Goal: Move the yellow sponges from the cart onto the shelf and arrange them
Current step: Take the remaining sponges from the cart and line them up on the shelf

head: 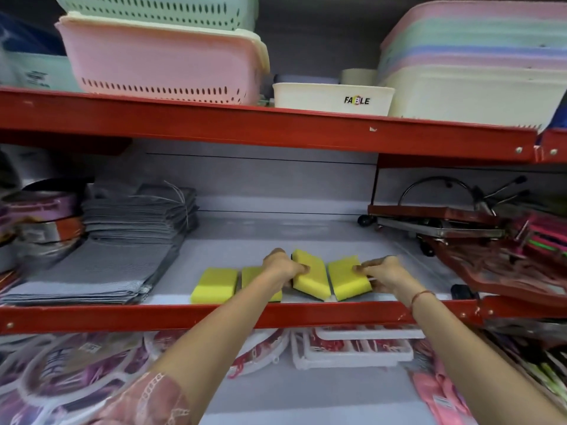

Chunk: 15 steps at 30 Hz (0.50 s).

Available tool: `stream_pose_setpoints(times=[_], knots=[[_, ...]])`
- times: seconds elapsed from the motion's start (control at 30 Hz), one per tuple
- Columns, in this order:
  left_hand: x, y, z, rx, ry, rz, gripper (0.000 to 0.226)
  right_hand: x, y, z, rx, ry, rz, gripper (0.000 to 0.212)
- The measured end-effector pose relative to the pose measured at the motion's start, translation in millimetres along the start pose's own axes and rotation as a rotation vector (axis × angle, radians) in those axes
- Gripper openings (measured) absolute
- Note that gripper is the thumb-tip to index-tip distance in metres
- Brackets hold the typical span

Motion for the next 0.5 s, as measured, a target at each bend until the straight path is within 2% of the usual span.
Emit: stream_pose_setpoints(times=[0.13,0.23,0.37,0.5], knots=[[-14,2,-7,-0.082,0.355,0.207,0.041,7,10,1,-0.068,-0.308,-0.15,0.042],[-23,8,-23,-0.128,0.394,0.332,0.041,40,-4,11,-0.135,-0.408,-0.378,0.04],[-7,22,-59,-0.141,0.276,0.389,0.026,81,-43,57,-0.011,-0.416,-0.724,0.033],[28,31,-92,-0.124,0.393,0.473,0.029,92,-79,111,0.186,-0.505,-0.919,0.036]])
Point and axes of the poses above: each hand's wrist, its own y-axis towards the middle knuckle, its own z-axis out of the palm, x = y × z, the point moved 9 cm from there along y, towards the middle knuckle, and after that the axes turned 15 degrees about -x, right-handed, at the moved point
